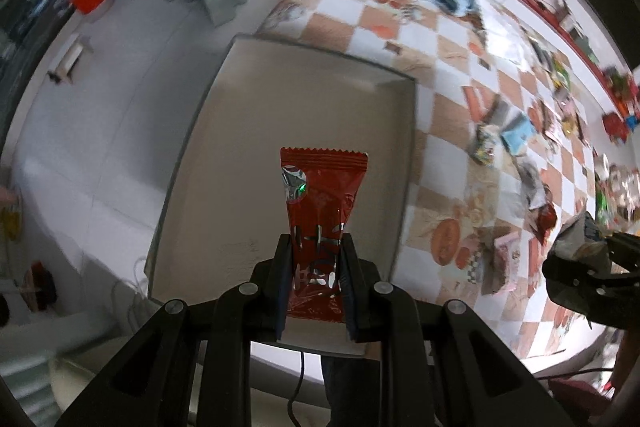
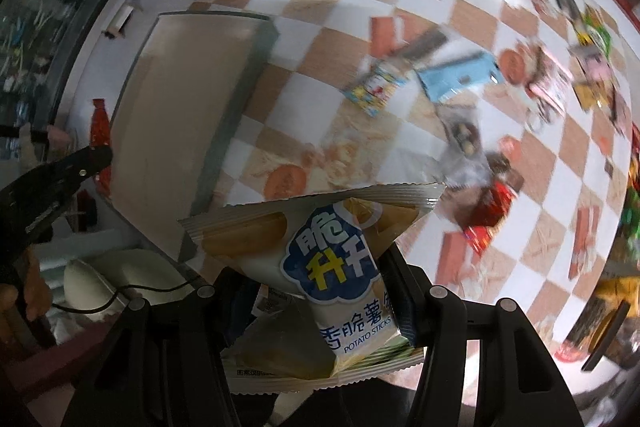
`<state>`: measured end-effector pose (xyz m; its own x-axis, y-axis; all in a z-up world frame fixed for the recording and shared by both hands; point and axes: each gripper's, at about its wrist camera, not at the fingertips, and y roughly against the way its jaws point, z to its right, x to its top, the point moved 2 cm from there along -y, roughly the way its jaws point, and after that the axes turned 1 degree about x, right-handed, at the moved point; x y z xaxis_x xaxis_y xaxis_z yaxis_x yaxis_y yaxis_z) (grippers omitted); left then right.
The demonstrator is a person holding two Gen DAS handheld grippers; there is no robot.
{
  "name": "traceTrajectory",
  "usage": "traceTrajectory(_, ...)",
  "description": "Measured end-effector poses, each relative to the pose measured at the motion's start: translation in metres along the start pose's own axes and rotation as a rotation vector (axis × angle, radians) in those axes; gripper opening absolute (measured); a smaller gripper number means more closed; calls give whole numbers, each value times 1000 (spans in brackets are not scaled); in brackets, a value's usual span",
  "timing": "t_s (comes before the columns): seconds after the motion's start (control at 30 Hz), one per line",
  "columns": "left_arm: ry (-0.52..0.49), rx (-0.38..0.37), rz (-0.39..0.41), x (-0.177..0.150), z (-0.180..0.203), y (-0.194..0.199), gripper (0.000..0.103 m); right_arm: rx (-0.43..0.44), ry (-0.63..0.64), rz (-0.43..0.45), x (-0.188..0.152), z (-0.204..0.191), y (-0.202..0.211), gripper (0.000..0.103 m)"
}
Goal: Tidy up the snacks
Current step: 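Carry the chip bag and red candy bar toward the beige tray, then open both tools to drop the candy bar and chip bag into the tray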
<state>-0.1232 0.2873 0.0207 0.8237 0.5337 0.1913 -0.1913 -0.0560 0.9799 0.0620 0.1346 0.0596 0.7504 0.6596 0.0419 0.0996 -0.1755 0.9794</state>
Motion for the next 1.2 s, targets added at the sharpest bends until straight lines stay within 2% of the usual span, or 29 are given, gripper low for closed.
traceTrajectory(0.47,110,56,-68,0,-32,-37,24,88,146,-68,56,-88,-42,59)
traceTrajectory(0.73,183,70,-103,-6,-55,-59,24,128,139,-125,80,-120,-75,59)
traceTrajectory(0.8,187,75,-80,-7,-55,-58,30,130,134,-134,85,-122,-77,59)
traceTrajectory(0.83,186,74,-67,-6,-54,-57,43,132,127,-140,88,-123,-79,60)
traceTrajectory(0.87,186,81,-56,-7,-53,-55,63,132,123,-146,90,-124,-80,62)
traceTrajectory(0.9,186,100,-37,-7,-52,-52,72,134,117,-154,92,-125,-79,66)
traceTrajectory(0.93,186,108,-22,-7,-52,-49,81,137,114,-153,94,-124,-78,83)
traceTrajectory(0.97,183,119,-1,-7,-51,-46,81,134,115,-145,96,-126,-78,99)
traceTrajectory(1.0,177,126,7,-6,-49,-43,81,127,117,-130,96,-125,-74,103)
traceTrajectory(1.2,157,111,-5,-10,-45,-38,81,66,84,-111,82,-94,-54,103)
